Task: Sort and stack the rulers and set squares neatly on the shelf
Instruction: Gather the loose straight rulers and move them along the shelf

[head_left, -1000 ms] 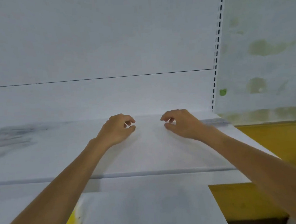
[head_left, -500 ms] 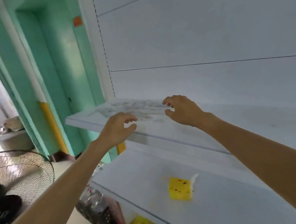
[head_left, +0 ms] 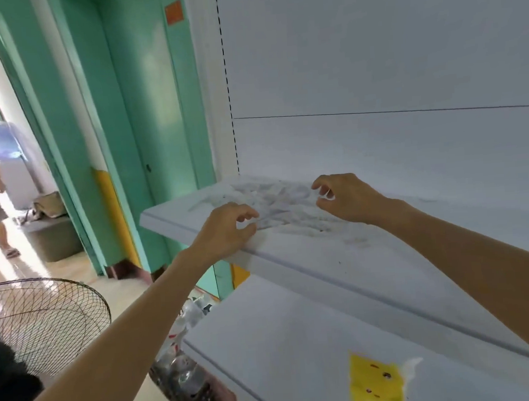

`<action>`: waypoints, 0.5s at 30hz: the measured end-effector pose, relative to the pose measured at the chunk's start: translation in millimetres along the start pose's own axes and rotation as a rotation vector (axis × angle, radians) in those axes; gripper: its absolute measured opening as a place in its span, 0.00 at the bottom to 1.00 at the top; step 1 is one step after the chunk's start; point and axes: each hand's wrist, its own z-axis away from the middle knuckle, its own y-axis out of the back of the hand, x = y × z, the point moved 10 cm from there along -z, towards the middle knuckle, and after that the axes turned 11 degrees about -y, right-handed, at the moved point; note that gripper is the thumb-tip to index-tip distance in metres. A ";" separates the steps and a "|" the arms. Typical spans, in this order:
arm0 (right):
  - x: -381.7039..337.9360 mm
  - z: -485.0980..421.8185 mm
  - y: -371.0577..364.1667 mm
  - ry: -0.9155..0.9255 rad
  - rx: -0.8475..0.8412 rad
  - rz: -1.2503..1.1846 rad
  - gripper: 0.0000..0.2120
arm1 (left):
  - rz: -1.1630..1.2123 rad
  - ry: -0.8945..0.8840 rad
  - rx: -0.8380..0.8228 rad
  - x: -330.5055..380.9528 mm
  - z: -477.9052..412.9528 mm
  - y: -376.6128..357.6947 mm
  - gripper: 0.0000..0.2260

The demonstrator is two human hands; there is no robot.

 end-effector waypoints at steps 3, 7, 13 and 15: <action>9.9 -31.3 -8.3 -0.030 -0.017 -0.006 0.16 | -0.014 0.001 0.010 -22.8 -21.8 0.2 0.09; 16.4 -56.1 -30.3 -0.039 -0.056 0.033 0.16 | -0.036 0.016 0.002 -50.7 -42.5 -5.1 0.10; 27.6 -81.1 -54.1 -0.120 -0.128 0.071 0.19 | -0.015 0.046 -0.175 -67.0 -66.8 -41.3 0.31; 29.0 -85.6 -60.1 -0.133 -0.111 0.060 0.19 | -0.057 0.046 -0.238 -69.3 -72.2 -51.4 0.38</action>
